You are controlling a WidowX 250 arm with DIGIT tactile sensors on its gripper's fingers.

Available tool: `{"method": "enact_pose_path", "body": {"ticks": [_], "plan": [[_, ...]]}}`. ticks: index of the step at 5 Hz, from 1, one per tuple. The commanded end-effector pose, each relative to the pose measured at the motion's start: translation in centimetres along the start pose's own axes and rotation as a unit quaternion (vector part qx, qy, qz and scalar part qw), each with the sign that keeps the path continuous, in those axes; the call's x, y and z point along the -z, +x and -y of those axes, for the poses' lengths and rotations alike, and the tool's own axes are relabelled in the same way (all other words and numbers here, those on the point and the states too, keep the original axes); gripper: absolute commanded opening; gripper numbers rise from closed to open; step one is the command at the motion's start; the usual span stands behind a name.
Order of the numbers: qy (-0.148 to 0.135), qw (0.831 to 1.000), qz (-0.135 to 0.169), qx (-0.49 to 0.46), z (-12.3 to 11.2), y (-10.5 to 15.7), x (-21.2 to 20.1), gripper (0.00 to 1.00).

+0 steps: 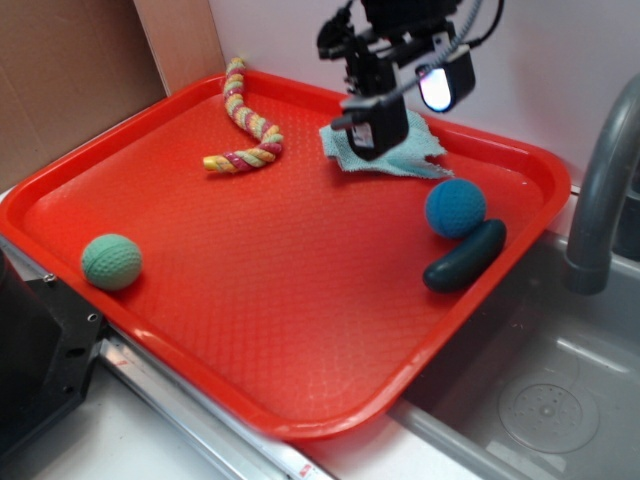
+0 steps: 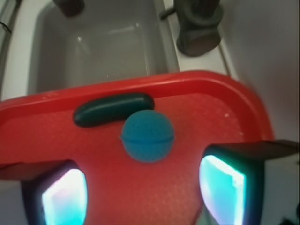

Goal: Grab the blue ball.

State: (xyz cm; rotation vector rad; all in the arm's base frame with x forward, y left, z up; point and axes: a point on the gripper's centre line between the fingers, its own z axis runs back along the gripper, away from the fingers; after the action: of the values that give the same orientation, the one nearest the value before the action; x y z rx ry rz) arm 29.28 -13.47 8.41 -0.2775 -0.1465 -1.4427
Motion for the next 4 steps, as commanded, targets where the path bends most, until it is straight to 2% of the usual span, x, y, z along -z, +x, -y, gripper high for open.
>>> {"method": "enact_pose_path", "body": {"ticks": [1, 2, 4], "plan": [[0.041, 0.999, -0.018, 0.008, -0.3, 2.7, 2.2, 1.00], [0.028, 0.999, -0.022, 0.010, -0.7, 2.5, 4.0, 1.00], [0.024, 0.998, -0.061, 0.007, -0.4, 1.8, 6.1, 0.97]]}}
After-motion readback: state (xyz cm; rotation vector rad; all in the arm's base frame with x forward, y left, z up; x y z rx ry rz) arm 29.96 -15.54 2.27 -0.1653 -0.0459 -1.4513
